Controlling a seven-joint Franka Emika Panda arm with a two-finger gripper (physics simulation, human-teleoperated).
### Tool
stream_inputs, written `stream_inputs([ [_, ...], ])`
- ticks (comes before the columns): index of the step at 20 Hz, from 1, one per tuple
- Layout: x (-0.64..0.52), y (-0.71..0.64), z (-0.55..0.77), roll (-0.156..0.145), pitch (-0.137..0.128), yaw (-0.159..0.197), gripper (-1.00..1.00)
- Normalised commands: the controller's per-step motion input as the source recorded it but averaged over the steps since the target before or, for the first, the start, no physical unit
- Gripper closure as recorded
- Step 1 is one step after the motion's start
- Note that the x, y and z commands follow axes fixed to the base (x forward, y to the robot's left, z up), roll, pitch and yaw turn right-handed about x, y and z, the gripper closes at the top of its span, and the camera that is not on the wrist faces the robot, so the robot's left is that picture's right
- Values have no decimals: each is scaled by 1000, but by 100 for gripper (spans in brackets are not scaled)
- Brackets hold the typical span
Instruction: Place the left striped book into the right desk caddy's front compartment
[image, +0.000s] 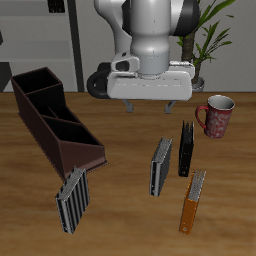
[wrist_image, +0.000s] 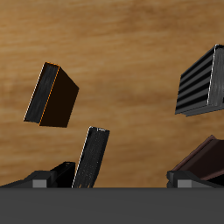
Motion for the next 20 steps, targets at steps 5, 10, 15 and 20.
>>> stream_inputs([
  [5,191,64,-419,-13,19,-39,-100],
  [10,103,162,-299,-23,25,-19,-100],
  [15,17,138,-169,12,0,-2,-100],
  [20,-10,122,-234,5,15,-43,-100],
])
